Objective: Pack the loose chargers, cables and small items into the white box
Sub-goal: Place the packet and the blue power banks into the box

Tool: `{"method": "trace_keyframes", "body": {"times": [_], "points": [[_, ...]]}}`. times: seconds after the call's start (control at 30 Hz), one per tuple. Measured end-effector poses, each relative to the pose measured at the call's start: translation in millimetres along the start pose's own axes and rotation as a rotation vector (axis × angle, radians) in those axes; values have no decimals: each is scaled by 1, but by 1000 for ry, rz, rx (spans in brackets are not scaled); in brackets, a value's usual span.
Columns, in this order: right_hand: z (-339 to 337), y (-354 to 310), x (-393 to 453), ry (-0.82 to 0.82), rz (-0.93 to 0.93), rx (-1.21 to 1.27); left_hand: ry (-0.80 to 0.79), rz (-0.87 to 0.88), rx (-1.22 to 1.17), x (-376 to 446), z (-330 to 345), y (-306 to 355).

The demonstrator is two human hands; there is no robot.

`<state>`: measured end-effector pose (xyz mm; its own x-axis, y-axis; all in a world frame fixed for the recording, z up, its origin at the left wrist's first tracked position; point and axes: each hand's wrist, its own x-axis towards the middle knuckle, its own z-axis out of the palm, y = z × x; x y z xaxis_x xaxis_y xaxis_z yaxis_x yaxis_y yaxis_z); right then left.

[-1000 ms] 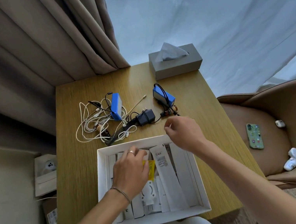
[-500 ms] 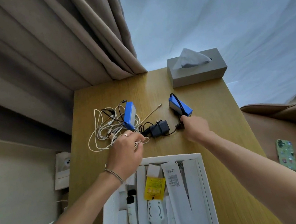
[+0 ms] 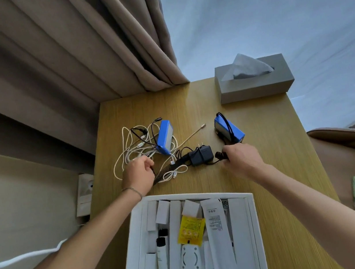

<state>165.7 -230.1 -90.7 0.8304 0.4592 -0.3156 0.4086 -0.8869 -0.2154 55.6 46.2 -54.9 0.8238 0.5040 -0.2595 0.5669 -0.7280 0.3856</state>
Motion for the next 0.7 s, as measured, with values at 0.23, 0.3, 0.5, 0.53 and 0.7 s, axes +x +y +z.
{"method": "trace_keyframes", "body": {"times": [0.23,0.3,0.5,0.53,0.7], "points": [[-22,-20,-11,25,-93,389,170,-232,-139,42,1,-13],[-30,-28,-13,51,-93,436,127,-279,-132,51,3,-16],[-47,-56,-17,50,-66,599,-133,-323,-35,64,13,-17],[-49,-61,-19,45,-56,628,-147,-327,-35,65,13,-16],[-48,-83,-42,124,23,809,-92,-334,-43,68,16,-14]]}}
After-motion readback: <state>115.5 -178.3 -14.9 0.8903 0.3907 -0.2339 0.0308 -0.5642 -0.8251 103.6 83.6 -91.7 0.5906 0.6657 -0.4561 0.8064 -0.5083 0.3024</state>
